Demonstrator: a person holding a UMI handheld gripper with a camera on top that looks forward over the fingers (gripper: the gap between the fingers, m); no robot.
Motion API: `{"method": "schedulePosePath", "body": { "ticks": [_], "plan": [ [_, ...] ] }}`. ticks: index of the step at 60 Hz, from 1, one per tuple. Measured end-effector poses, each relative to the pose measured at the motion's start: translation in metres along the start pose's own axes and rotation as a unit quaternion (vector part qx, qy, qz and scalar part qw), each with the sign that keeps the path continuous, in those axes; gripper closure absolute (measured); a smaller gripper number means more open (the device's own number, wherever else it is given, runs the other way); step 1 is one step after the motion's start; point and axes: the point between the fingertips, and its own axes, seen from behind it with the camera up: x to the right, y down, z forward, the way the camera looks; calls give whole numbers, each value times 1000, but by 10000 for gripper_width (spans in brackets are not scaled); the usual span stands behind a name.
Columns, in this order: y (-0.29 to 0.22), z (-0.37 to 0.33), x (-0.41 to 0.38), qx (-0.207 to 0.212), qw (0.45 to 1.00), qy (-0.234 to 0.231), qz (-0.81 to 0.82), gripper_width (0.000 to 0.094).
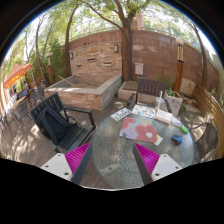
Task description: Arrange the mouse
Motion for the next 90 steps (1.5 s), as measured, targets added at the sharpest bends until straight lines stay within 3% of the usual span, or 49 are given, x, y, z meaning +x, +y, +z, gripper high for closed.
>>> {"method": "schedulePosePath", "body": {
  "ticks": [11,17,24,37,64,70,75,90],
  "plan": [
    [81,40,100,-55,998,26,12,89],
    [121,65,179,-80,995,59,17,87],
    [147,99,279,-81,990,115,16,84],
    [133,179,421,-50,981,180,44,87],
    [103,277,503,-40,980,184,63,96],
    [102,288,510,-43,979,184,74,195],
    [102,297,504,-46,981,170,78,440],
    [97,285,508,-54,971,218,86,584]
  ]
}}
